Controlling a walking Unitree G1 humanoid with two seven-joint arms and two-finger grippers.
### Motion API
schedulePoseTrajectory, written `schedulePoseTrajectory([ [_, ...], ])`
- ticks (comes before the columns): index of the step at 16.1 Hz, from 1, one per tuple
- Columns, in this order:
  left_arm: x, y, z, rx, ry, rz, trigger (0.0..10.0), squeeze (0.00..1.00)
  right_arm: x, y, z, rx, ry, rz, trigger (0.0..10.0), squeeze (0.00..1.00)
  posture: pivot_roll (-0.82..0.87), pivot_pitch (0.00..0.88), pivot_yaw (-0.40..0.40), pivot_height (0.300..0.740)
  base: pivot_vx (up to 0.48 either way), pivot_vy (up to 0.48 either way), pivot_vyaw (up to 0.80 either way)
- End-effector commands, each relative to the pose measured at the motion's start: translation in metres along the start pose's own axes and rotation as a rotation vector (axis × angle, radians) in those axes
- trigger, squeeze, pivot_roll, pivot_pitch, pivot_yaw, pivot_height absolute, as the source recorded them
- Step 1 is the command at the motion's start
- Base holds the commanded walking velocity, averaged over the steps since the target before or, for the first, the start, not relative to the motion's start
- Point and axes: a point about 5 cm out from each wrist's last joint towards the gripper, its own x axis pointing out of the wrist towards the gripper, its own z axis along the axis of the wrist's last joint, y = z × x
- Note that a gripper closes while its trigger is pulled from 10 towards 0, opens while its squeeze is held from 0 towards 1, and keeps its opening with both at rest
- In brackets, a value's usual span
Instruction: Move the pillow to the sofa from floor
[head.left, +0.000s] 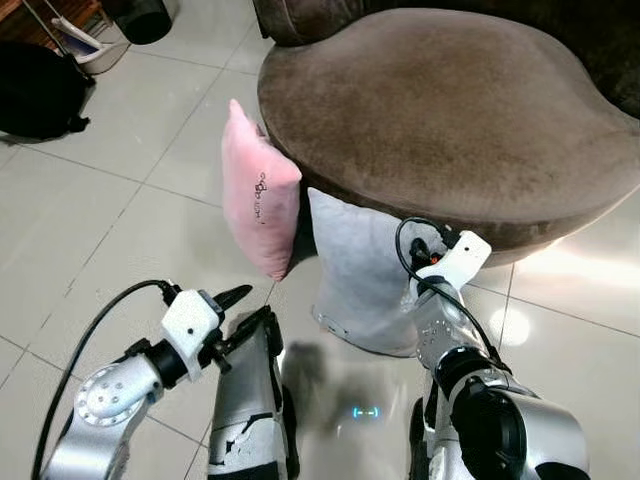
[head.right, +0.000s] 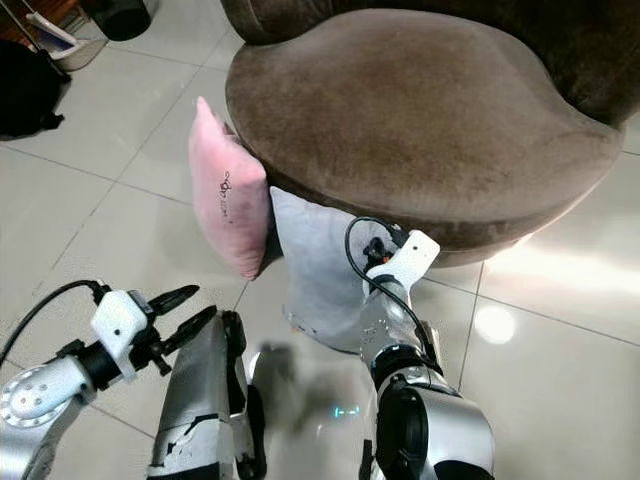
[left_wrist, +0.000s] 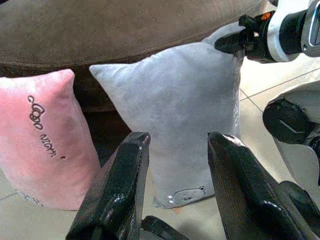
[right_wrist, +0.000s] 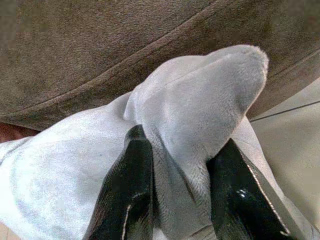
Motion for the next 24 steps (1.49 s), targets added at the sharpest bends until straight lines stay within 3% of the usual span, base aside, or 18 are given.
schedulePoseTrajectory([
  [1, -0.003, -0.001, -0.007, 0.003, 0.029, 0.002, 10.0, 0.00, -0.001, 0.005, -0.005, 0.020, 0.021, 0.014, 0.0, 0.00, 0.28, 0.225, 0.112, 0.517, 0.000, 0.000, 0.00],
  [5, 0.024, 0.006, -0.012, -0.030, -0.026, 0.074, 10.0, 0.00, 0.004, 0.030, 0.017, 0.103, -0.079, 0.152, 0.0, 0.00, 0.16, 0.136, 0.080, 0.517, 0.000, 0.000, 0.00],
  [6, 0.033, 0.009, -0.009, -0.047, -0.055, 0.094, 10.0, 0.00, 0.003, 0.037, 0.026, 0.146, -0.124, 0.190, 0.0, 0.00, 0.13, 0.120, 0.072, 0.517, 0.000, 0.000, 0.00],
  [8, 0.040, 0.013, 0.007, -0.052, -0.129, 0.124, 10.0, 0.00, -0.002, 0.050, 0.047, 0.142, -0.207, 0.286, 0.0, 0.00, 0.07, 0.067, 0.063, 0.517, 0.000, 0.000, 0.00],
  [11, 0.047, 0.015, 0.038, -0.078, -0.260, 0.160, 10.0, 0.00, -0.030, 0.068, 0.093, 0.199, -0.345, 0.372, 0.0, 0.00, 0.01, 0.028, 0.066, 0.517, 0.000, 0.000, 0.00],
  [15, 0.063, 0.018, 0.084, -0.051, -0.323, 0.165, 10.0, 0.00, -0.069, 0.062, 0.156, 0.236, -0.527, 0.353, 0.0, 0.00, -0.03, 0.000, 0.077, 0.517, 0.000, 0.000, 0.00],
  [16, 0.066, 0.022, 0.093, -0.045, -0.326, 0.194, 10.0, 0.00, -0.078, 0.060, 0.168, 0.204, -0.559, 0.349, 0.0, 0.00, -0.04, 0.000, 0.079, 0.517, 0.000, 0.000, 0.00],
  [17, 0.072, 0.027, 0.102, -0.048, -0.327, 0.227, 10.0, 0.00, -0.084, 0.056, 0.174, 0.106, -0.579, 0.324, 0.0, 0.00, -0.04, 0.000, 0.081, 0.517, 0.000, 0.000, 0.00],
  [18, 0.076, 0.030, 0.107, -0.039, -0.332, 0.244, 10.0, 0.00, -0.081, 0.054, 0.170, 0.016, -0.521, 0.295, 2.8, 0.00, -0.05, 0.000, 0.078, 0.517, 0.000, 0.000, 0.00],
  [19, 0.078, 0.031, 0.108, -0.039, -0.328, 0.255, 10.0, 0.00, -0.078, 0.053, 0.166, -0.037, -0.487, 0.274, 10.0, 0.00, -0.04, 0.000, 0.075, 0.517, 0.000, 0.000, 0.00],
  [21, 0.076, 0.033, 0.107, 0.005, -0.275, 0.331, 10.0, 0.00, -0.079, 0.054, 0.153, -0.149, -0.433, 0.287, 10.0, 0.00, -0.02, 0.000, 0.052, 0.526, 0.000, 0.000, 0.00],
  [24, 0.071, 0.032, 0.111, 0.060, -0.256, 0.408, 10.0, 0.00, -0.085, 0.056, 0.157, -0.077, -0.450, 0.244, 10.0, 0.00, -0.01, 0.000, 0.044, 0.561, 0.000, 0.000, 0.00],
])
